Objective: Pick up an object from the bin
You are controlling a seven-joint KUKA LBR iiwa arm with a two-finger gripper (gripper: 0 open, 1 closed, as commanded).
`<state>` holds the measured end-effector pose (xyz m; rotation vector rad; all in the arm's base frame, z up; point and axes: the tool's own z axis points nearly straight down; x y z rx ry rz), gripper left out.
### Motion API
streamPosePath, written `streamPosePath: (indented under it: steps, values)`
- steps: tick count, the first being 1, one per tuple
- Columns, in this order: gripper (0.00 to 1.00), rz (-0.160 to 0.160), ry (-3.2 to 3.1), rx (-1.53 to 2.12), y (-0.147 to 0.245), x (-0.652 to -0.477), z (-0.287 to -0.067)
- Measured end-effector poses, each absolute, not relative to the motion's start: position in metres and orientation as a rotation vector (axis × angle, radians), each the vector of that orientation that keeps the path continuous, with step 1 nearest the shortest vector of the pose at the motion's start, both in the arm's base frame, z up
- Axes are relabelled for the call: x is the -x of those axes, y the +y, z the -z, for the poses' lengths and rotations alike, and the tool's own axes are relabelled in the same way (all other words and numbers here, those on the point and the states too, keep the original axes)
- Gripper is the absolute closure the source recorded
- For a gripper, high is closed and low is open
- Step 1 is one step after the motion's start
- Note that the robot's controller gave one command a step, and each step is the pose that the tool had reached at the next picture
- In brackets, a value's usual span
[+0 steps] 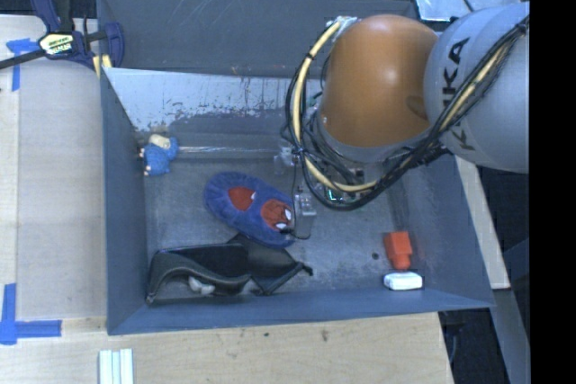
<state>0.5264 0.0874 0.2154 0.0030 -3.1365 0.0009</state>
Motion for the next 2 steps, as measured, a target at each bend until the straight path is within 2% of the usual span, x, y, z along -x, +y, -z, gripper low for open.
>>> streamPosePath:
  steps: [1,2]
  values:
    - [0.00,-0.003,-3.146,-0.072,0.1092,-0.5247,-0.0695]
    - [1.00,-0.002,-3.146,-0.066,0.1089,-0.5254,-0.0738]
